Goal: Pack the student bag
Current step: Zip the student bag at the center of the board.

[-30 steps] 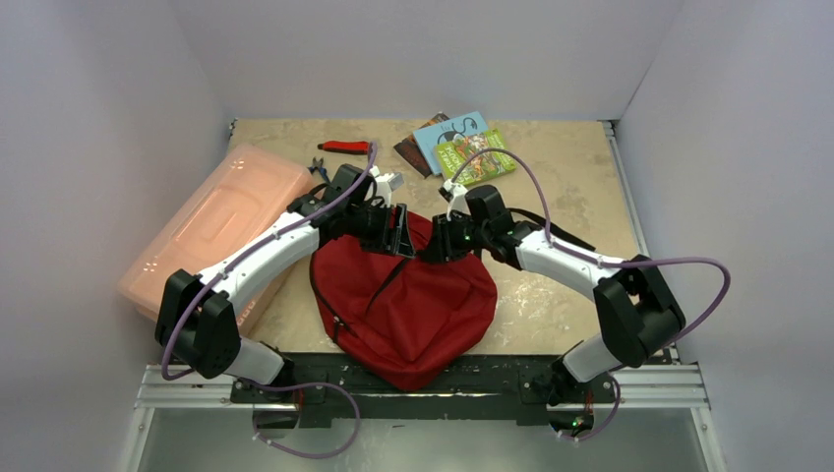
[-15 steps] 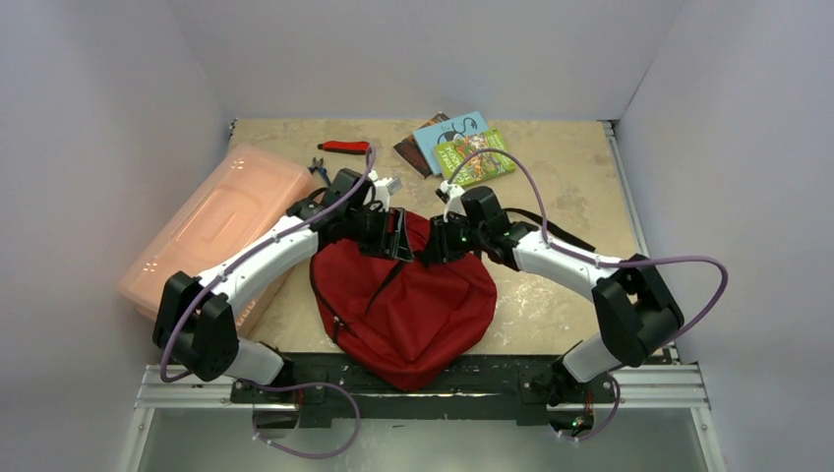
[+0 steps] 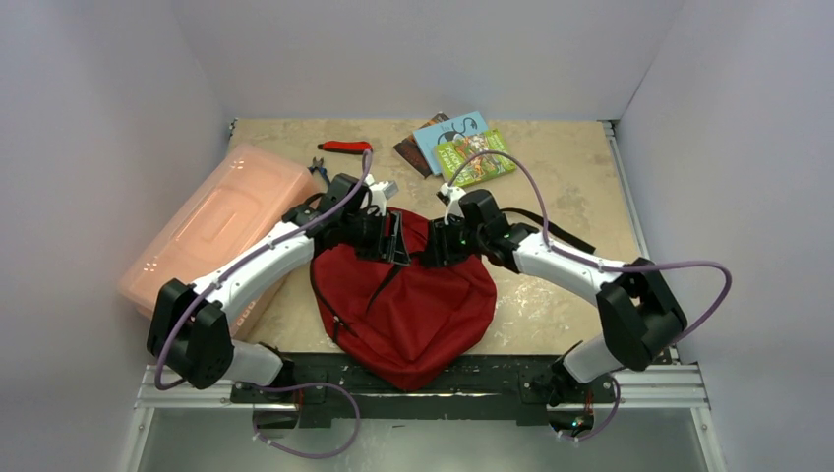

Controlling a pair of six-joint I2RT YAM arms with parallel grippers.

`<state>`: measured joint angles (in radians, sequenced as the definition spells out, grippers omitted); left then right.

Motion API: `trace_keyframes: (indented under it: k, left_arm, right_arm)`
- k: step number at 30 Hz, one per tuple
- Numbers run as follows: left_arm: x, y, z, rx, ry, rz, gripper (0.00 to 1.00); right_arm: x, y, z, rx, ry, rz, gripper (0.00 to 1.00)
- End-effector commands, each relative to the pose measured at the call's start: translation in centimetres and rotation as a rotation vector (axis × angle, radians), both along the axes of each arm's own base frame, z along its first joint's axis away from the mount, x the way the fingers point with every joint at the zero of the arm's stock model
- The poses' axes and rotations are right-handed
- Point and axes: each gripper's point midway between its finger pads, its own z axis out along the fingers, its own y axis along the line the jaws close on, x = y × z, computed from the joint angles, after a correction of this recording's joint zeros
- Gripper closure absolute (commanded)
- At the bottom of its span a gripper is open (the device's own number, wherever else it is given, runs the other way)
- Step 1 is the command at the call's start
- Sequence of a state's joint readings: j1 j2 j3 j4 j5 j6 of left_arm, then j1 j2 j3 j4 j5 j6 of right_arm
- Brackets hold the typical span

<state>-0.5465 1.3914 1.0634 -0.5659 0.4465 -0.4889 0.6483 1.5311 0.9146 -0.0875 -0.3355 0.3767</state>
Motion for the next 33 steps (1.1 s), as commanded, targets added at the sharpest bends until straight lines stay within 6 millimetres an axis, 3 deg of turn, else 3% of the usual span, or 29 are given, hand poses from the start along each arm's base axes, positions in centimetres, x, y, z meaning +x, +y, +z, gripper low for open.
trace_keyframes:
  k: [1,5,11,17,23,29,33]
  left_arm:
    - [0.5,-0.1,-0.8,0.009,-0.015,0.006,0.43]
    - [1.2,-0.5,-1.9,0.027,0.002,0.003,0.43]
    - [1.2,-0.7,-3.4,0.039,0.037,-0.003,0.48]
    - [0.7,-0.4,-4.6,0.056,0.061,0.000,0.62]
    - [0.5,-0.4,-4.8,0.057,0.062,-0.003,0.78]
    - [0.1,-0.4,-4.8,0.050,0.066,-0.007,0.90]
    - [-0.1,-0.4,-5.0,0.046,0.070,-0.001,1.00]
  right_arm:
    - [-0.2,-0.1,6.4,0.101,-0.081,-0.045,0.49]
    - [-2.1,0.9,6.1,0.210,0.004,-0.016,0.56]
    - [-1.7,1.3,4.3,0.218,0.034,-0.040,0.63]
    - [-0.7,0.3,1.8,0.103,0.045,-0.081,0.63]
    - [-0.3,-0.5,0.8,0.050,0.027,-0.106,0.62]
    - [-0.2,0.3,-0.4,0.062,0.054,-0.085,0.61]
    - [0.4,1.5,0.1,0.113,0.045,-0.066,0.61]
